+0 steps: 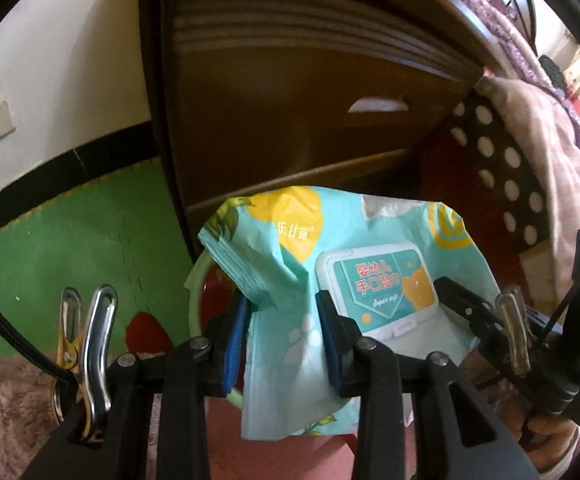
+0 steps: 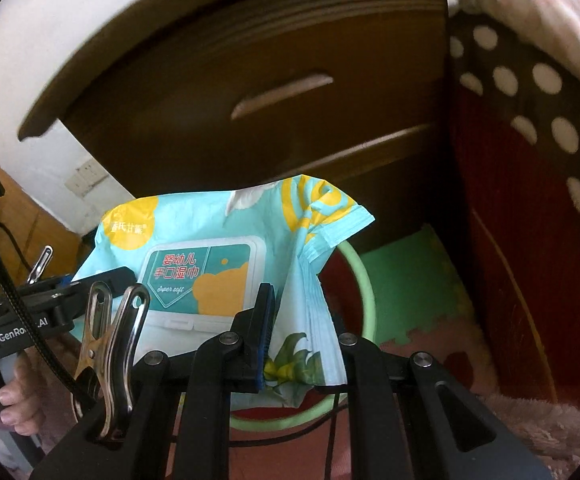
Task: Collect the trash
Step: 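Carry the wet-wipes pack with both tools down over the red bin, then open both tools to drop the wet-wipes pack into the bin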
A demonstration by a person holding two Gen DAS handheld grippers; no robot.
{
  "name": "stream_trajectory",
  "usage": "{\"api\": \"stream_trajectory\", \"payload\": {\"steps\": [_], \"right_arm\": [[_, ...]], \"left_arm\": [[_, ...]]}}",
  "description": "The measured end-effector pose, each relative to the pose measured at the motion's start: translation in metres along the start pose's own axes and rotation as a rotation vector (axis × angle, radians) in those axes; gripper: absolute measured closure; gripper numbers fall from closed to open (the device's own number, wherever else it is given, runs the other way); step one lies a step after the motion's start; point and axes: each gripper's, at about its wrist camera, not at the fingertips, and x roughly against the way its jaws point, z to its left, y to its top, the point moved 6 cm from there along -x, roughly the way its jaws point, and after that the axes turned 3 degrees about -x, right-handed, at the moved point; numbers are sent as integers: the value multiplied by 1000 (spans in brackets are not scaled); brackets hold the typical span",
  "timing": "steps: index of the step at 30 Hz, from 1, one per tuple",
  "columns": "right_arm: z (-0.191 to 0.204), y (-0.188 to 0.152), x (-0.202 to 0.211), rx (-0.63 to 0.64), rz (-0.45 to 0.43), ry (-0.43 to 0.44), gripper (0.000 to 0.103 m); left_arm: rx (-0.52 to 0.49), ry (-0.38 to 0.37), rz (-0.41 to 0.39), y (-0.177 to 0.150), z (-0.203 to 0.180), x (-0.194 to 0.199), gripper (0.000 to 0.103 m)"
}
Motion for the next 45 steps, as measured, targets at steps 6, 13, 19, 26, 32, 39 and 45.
{"api": "stream_trajectory", "payload": {"steps": [6,13,19,26,32,39,45], "right_arm": [[-4,-2,-22,-17,54,-15,85],[-11,2,-39,-62,87,-22,85],[-21,4,-43,-107,79,-20,80],[-26,5,-39,-134,56,-38,63],[-29,8,-32,-155,28,-30,62],[-24,5,-23,-116,12,-8,62],[-11,11,5,-76,-42,39,62]], "left_arm": [[31,17,40,4,5,-19,68],[48,26,56,7,5,-32,68],[63,11,60,8,9,-30,63],[71,1,58,8,15,-28,58],[64,-1,34,9,13,-13,58],[42,-24,9,7,1,13,58],[4,-47,-82,16,-9,53,58]]}}
